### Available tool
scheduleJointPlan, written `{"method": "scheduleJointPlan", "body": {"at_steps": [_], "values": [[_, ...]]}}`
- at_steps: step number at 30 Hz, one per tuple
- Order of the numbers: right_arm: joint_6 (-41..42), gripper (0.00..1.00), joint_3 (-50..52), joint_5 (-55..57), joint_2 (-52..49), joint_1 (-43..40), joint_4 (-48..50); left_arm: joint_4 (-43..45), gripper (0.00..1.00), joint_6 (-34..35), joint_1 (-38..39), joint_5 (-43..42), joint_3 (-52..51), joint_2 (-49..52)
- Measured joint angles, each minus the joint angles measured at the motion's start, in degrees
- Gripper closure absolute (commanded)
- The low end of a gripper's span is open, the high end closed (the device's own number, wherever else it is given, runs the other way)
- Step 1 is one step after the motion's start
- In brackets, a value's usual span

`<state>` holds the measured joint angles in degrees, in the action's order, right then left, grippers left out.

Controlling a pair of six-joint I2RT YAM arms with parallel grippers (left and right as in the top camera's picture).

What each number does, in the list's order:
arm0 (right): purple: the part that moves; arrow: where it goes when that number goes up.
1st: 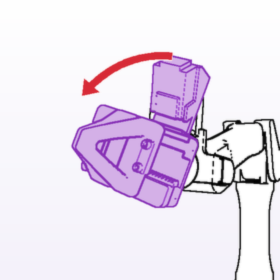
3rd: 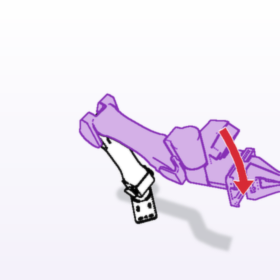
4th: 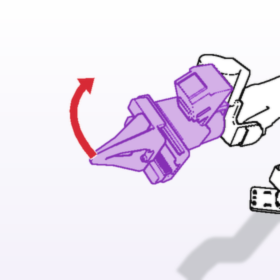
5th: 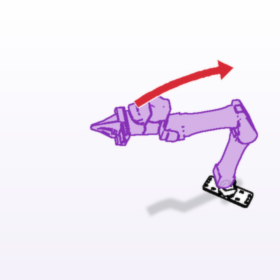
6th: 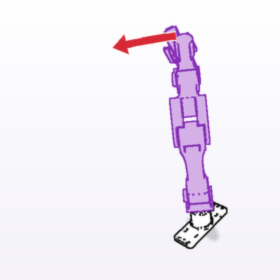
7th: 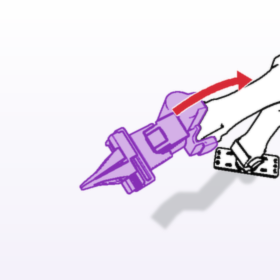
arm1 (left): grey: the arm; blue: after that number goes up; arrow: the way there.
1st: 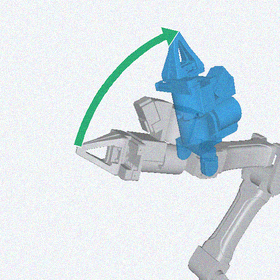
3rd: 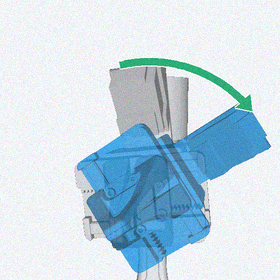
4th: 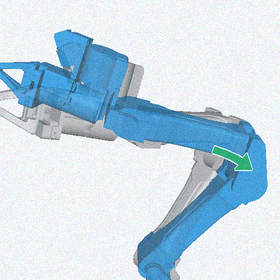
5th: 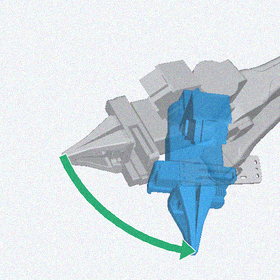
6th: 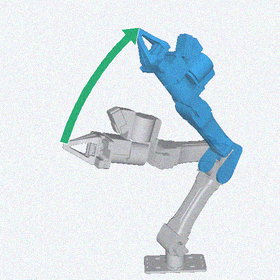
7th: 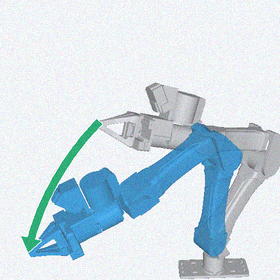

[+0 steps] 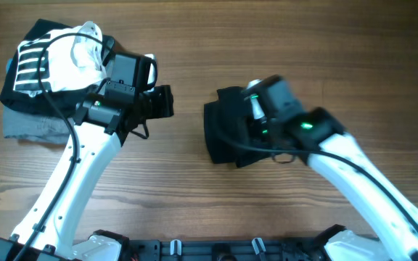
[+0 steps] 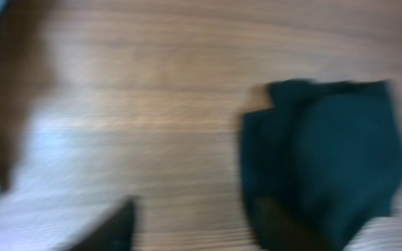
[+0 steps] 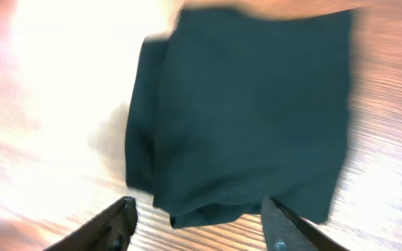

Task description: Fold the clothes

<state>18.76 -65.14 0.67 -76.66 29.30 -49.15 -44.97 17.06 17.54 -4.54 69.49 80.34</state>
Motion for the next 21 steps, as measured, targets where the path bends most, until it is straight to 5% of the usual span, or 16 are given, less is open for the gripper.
{"method": "scheduleJointPlan", "body": {"at_steps": [9, 15, 21], "values": [[8.9, 0.34, 0.0, -8.0, 5.9, -21.8, -0.7, 17.2, 0.96, -0.2, 12.7, -10.7, 0.0, 13.2], [5.6, 0.25, 0.0, -12.2, 4.7, -25.1, -3.7, 20.5, 0.96, 2.7, 17.8, -12.1, 0.0, 30.6], [-0.8, 0.24, 0.0, -14.4, -3.3, -25.1, -4.0, 17.3, 0.93, 6.9, 15.0, -12.1, 0.5, 32.3]]}}
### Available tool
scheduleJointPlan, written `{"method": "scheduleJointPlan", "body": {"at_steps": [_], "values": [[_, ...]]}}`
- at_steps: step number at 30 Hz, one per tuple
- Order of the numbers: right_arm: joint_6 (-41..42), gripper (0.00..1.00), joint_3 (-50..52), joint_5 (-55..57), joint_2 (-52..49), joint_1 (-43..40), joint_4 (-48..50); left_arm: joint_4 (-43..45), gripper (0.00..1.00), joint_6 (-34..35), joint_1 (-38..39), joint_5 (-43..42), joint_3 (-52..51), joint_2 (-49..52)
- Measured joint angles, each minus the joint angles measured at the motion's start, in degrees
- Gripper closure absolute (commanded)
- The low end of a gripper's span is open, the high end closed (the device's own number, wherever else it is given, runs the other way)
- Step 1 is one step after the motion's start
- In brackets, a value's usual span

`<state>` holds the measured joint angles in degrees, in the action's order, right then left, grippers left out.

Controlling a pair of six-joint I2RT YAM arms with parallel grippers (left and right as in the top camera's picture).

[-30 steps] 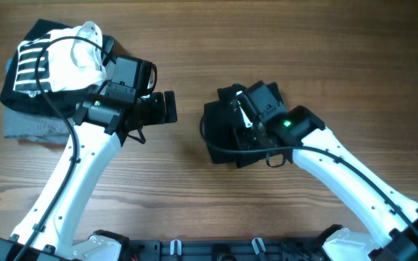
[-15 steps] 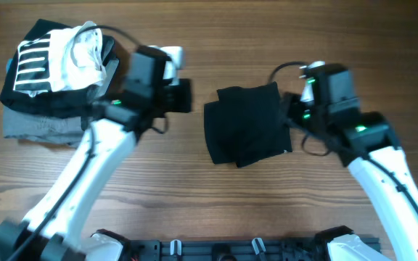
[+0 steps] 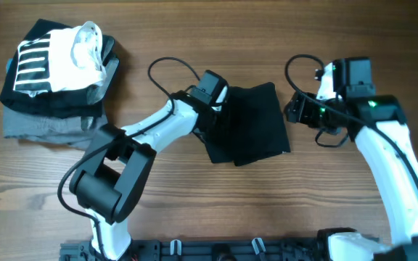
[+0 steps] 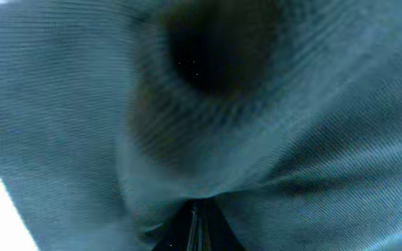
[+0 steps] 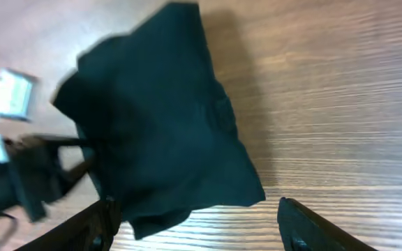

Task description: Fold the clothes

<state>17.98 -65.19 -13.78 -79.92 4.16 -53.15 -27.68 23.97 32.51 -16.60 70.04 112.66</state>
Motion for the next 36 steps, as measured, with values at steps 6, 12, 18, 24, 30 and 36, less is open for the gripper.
{"method": "scheduleJointPlan", "body": {"at_steps": [6, 12, 18, 24, 30, 36], "values": [[-3.0, 0.20, 0.0, -3.9, -5.2, 0.0, 1.8, -4.3, 0.87, -4.5, -11.5, 2.9, 5.1, 0.0], [-3.4, 0.09, 0.0, -3.4, -5.4, 0.0, 6.0, -16.0, 0.60, -8.1, -18.1, -7.4, 20.8, -1.1], [-10.8, 0.00, 0.2, -3.1, -14.8, 0.0, 10.2, -27.0, 0.52, -9.5, -14.3, -12.7, 21.8, -4.9], [-18.1, 0.04, 0.8, -9.9, -25.9, -1.3, 15.5, -32.2, 0.51, -12.6, -14.4, -10.4, 21.8, -8.1], [-28.2, 0.55, 0.9, -25.5, -28.7, -1.3, 16.0, -34.9, 0.48, -13.5, -14.5, -5.9, 21.8, -16.7], [-18.1, 0.65, 1.2, -33.0, -28.8, 1.6, 23.1, -36.8, 0.46, -13.7, -15.0, -2.2, 21.8, -21.7]]}}
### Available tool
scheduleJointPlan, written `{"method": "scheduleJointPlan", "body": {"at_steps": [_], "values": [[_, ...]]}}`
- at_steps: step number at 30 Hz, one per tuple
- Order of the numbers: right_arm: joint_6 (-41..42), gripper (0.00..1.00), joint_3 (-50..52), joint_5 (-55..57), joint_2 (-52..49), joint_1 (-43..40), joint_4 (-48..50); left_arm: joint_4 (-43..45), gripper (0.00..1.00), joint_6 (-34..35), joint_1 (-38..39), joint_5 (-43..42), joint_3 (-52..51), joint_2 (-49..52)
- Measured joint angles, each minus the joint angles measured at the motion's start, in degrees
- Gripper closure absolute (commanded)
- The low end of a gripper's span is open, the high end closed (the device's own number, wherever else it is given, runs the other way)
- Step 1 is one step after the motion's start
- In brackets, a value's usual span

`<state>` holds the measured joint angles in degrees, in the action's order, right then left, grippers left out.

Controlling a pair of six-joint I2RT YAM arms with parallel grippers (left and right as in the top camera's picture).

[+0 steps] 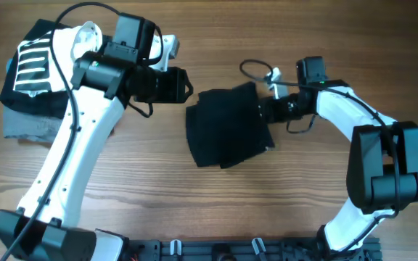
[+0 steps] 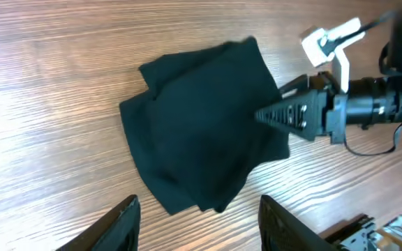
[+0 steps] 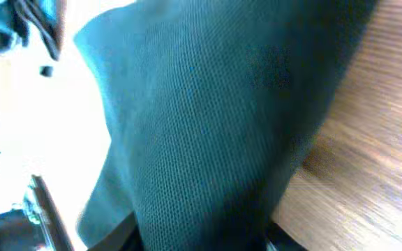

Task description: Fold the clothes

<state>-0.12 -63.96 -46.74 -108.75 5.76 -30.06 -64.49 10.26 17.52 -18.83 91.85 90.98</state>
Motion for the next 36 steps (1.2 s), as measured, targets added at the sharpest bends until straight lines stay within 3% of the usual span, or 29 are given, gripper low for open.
{"method": "scheduleJointPlan", "body": {"at_steps": [2, 5, 7, 10, 14, 17, 19, 21, 23, 25, 27, 32, 36], "values": [[7.9, 0.53, 0.1, -1.3, 0.0, 0.2, 4.1, -0.5, 0.46, 0.0, -0.1, 0.8, 0.0, -0.2], [20.4, 0.21, 0.2, -2.2, 0.0, 0.8, 12.7, -1.8, 0.46, 0.0, -0.3, 1.3, 0.0, -0.2], [24.9, 0.18, 0.2, -2.2, 0.0, 1.3, 18.7, -2.7, 0.45, 0.0, -0.3, 1.5, 0.0, -0.2], [24.2, 0.16, -0.2, -1.6, 0.0, 1.1, 18.9, -3.7, 0.45, -0.1, -0.3, 1.7, 0.0, -0.2], [19.7, 0.13, -0.7, 6.8, 2.4, -3.2, 9.6, -3.5, 0.48, -0.2, -0.3, 1.8, 0.0, -0.2], [16.4, 0.18, -0.7, 14.5, 9.0, -9.0, 4.3, -2.1, 0.41, -0.2, 0.1, 2.0, 0.0, -0.2], [13.6, 0.20, -0.9, 15.4, 13.6, -11.4, 1.3, -0.3, 0.48, -0.2, 1.0, 2.3, -0.2, 0.0], [11.0, 0.28, -1.0, 15.0, 18.2, -11.6, -3.2, 2.7, 0.62, -0.2, 1.7, 2.4, -0.5, 0.6], [9.5, 0.29, -1.1, 13.9, 21.1, -10.9, -6.8, 6.6, 0.69, -0.2, 2.8, 3.0, -1.1, 3.5], [9.0, 0.29, -1.2, 12.6, 22.2, -10.6, -9.7, 14.8, 0.68, -2.6, 3.2, 4.0, -1.1, 7.6], [9.0, 0.28, -1.2, 12.1, 22.2, -10.5, -12.1, 20.4, 0.59, -5.4, 3.2, 4.2, -1.2, 12.8], [8.8, 0.25, -1.2, 11.6, 22.2, -10.5, -14.6, 29.2, 0.50, -13.7, 3.2, 5.5, -1.5, 25.2], [8.8, 0.25, -1.2, 11.6, 22.2, -10.5, -15.8, 32.8, 0.55, -15.7, 2.6, 8.6, -1.6, 31.4]]}}
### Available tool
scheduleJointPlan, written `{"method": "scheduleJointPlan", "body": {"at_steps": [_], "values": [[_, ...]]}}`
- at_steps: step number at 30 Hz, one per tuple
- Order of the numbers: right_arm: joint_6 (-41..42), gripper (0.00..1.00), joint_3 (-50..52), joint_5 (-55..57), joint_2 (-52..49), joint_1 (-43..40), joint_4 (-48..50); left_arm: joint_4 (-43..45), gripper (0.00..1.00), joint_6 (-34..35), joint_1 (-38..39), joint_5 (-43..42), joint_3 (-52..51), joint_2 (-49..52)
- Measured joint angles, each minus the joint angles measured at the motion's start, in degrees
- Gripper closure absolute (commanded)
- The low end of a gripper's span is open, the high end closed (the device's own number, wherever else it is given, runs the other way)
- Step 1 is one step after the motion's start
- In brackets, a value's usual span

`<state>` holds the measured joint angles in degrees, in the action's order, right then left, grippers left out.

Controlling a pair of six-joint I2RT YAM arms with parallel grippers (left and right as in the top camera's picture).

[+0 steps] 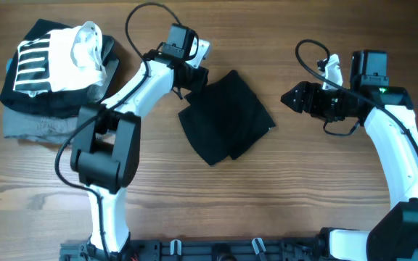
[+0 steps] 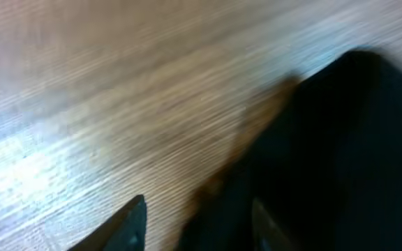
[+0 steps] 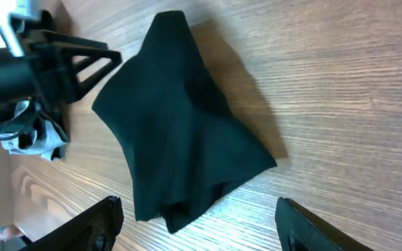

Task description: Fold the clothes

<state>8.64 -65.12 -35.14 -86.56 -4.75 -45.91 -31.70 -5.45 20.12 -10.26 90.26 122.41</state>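
A black folded cloth point(image 1: 227, 117) lies in the middle of the table, turned like a diamond. My left gripper point(image 1: 193, 75) is low at its upper-left corner. In the left wrist view the left gripper point(image 2: 197, 226) is open, one finger on the wood and the other over the cloth's point(image 2: 340, 153) dark edge. My right gripper point(image 1: 287, 98) stands open to the right of the cloth, apart from it. The right wrist view has the cloth point(image 3: 187, 132) ahead of the wide-open right gripper point(image 3: 201, 223), with nothing between its fingers.
A pile of clothes point(image 1: 49, 69) sits at the table's far left: a black garment with white stripes, a white item and a grey piece beneath. Bare wooden table point(image 1: 303, 188) surrounds the cloth. Cables loop above both wrists.
My right gripper has left the cloth's right edge and now stands to the right. The left gripper, then raised to the left, is down at the upper-left corner. The cloth has turned.
First my right gripper hung over the cloth while the left was near the pile. Then the left was pressed into the cloth's left edge with the right withdrawn. Then the right was at the right edge. Now the left is at the corner and the cloth sits further left, rotated.
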Motion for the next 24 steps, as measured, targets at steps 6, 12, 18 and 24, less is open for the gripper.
{"method": "scheduleJointPlan", "body": {"at_steps": [6, 12, 18, 24], "values": [[0.0, 0.25, 0.0, 0.0, 0.0, 0.0, 0.0, -9.0, 0.70, -0.5, -1.4, -0.2, -0.1, 2.6], [0.0, 0.23, 0.0, 0.3, 0.0, 0.0, -0.1, -25.0, 0.87, 0.4, -1.1, -10.6, 0.1, 2.8], [-1.0, 0.56, 0.0, 2.6, 0.0, 0.0, -2.3, -36.2, 0.73, 1.3, 0.7, -16.3, -0.2, 2.9], [-1.9, 0.93, 3.9, 3.6, -0.3, 1.7, 1.3, -34.4, 0.18, 2.4, -3.4, -17.3, -0.3, -3.8]]}}
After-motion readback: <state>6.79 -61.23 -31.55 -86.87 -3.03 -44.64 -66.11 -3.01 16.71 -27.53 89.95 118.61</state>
